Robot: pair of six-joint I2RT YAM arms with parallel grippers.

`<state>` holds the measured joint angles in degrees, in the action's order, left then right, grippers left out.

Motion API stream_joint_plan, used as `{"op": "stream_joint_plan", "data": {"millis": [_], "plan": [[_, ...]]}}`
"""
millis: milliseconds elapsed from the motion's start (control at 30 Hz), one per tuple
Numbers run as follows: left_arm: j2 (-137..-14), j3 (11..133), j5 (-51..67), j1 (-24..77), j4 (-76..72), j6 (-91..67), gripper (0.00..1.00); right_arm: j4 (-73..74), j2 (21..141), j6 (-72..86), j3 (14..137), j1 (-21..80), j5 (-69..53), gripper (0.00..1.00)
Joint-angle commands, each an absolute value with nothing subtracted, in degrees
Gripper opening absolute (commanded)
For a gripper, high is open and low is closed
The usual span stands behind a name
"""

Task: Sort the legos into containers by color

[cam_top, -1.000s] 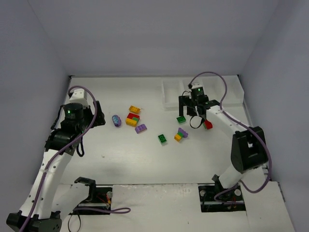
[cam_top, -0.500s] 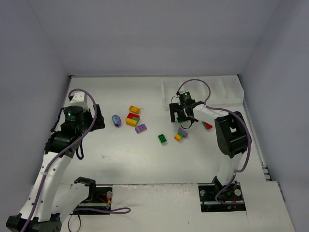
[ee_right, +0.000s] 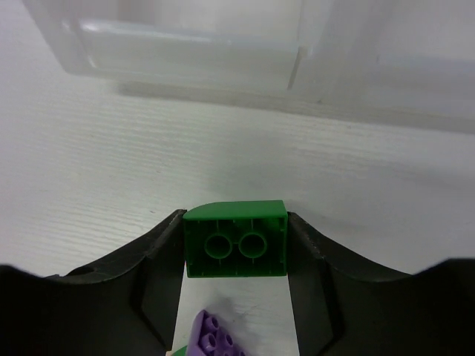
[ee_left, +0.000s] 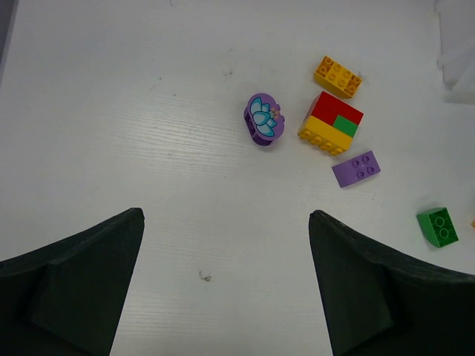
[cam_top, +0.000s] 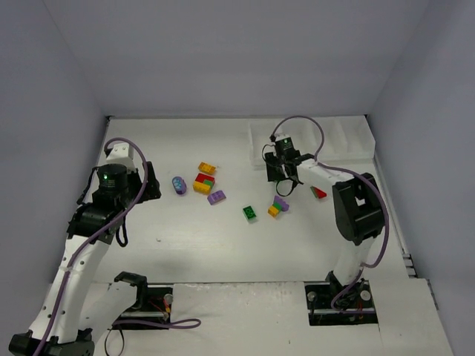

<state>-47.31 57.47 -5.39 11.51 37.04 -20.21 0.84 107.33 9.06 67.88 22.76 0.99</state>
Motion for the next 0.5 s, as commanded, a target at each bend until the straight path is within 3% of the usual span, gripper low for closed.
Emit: {"op": "stream_joint_plan", "data": {"millis": [0,200,467], "plan": [[-47.5,58.2,-5.5,11.6,35.1,-21.3,0.86,-5.0,98.9,7.5,71.7,23.6,3.8,0.03],[-47.3,57.4,-4.4,11.7,35.2,-22.6,0.86,-5.5,102.5,4.6,83.0,23.6,4.1,0.08],[-46.4,57.0,-4.6,11.6,36.8,-23.0,0.86,-5.1,115.4,5.7,95.6,23.5,4.4,0.28]]}}
